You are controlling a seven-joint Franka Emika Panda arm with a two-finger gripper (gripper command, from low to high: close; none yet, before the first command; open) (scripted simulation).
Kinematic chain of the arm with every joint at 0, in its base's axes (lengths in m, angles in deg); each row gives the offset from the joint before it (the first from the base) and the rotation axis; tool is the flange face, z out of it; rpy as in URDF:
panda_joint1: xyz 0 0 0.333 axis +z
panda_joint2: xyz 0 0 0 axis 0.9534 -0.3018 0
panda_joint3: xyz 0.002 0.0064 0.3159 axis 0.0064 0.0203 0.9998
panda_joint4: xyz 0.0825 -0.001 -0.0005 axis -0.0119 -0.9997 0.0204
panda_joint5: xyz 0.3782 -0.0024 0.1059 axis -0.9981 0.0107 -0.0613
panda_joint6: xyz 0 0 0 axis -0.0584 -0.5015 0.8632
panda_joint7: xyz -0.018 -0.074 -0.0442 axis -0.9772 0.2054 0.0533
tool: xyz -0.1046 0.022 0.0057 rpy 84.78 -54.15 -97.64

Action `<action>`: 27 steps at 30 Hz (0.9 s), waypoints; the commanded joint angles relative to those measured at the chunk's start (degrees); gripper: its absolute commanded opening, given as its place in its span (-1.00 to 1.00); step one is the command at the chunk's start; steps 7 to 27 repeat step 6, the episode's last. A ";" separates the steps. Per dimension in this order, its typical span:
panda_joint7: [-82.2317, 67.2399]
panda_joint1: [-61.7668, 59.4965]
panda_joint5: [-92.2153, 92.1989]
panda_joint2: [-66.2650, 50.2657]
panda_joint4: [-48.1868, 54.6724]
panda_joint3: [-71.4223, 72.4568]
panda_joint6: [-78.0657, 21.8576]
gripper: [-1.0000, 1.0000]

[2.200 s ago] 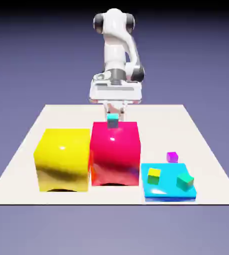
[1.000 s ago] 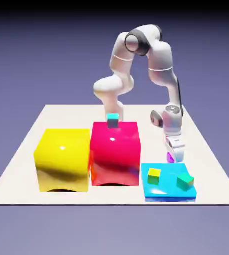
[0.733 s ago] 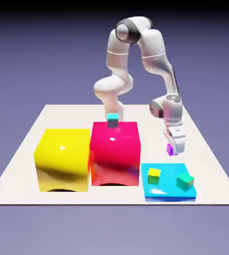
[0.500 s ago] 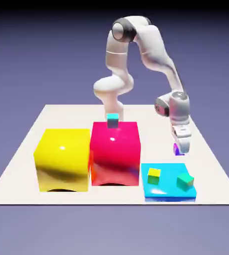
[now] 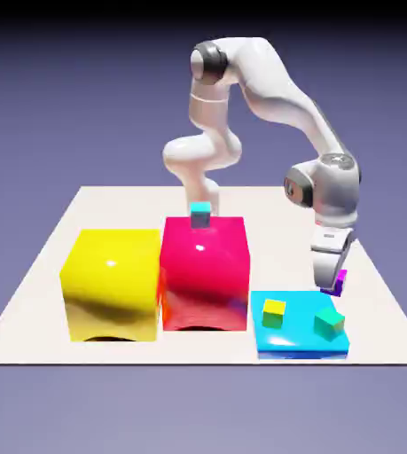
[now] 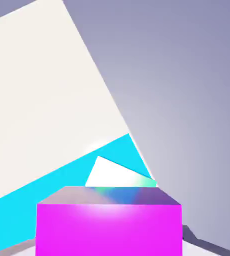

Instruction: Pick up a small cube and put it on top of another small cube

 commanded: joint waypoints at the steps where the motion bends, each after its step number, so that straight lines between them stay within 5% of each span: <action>1: 0.06 0.12 0.12 -2.08 -0.01 -0.03 2.12 -1.00; 3: 0.06 0.24 0.17 -4.16 -0.01 -0.06 4.21 -1.00; 4: 0.06 0.24 0.17 -4.16 -0.01 -0.06 4.21 1.00; 27: 0.06 0.12 0.12 -2.09 -0.01 -0.03 2.13 1.00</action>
